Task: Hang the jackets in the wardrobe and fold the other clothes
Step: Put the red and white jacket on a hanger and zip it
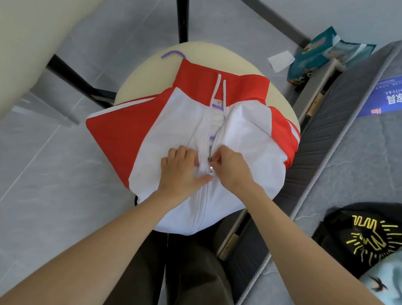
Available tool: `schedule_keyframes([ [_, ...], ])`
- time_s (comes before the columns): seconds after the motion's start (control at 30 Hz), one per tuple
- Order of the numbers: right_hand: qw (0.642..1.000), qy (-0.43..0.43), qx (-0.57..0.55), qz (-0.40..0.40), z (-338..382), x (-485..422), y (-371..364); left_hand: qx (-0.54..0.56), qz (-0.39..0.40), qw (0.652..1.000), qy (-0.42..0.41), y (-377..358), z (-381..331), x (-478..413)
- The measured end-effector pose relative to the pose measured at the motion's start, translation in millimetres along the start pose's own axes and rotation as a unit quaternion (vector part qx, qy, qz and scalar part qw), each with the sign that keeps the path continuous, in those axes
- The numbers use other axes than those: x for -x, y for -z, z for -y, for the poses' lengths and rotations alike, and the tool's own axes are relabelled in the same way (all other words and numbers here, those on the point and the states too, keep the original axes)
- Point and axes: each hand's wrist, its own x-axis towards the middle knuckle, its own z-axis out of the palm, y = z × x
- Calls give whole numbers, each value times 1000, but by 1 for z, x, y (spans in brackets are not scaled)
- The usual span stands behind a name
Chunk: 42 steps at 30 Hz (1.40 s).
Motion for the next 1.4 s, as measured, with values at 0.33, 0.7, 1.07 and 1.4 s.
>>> schedule_keyframes([
  [0.33,996,-73,-46,36,1,-11,-2,53,44,998,5,1,6,-12],
  [0.7,956,-203,-118,177,20,-13,22,104,59,992,40,9,3,-19],
  [1.07,946,-252,-83,187,30,-21,25,130,86,987,49,12,10,-23],
  [1.4,932,-263,-204,143,18,-21,12,160,84,984,13,12,19,-20],
])
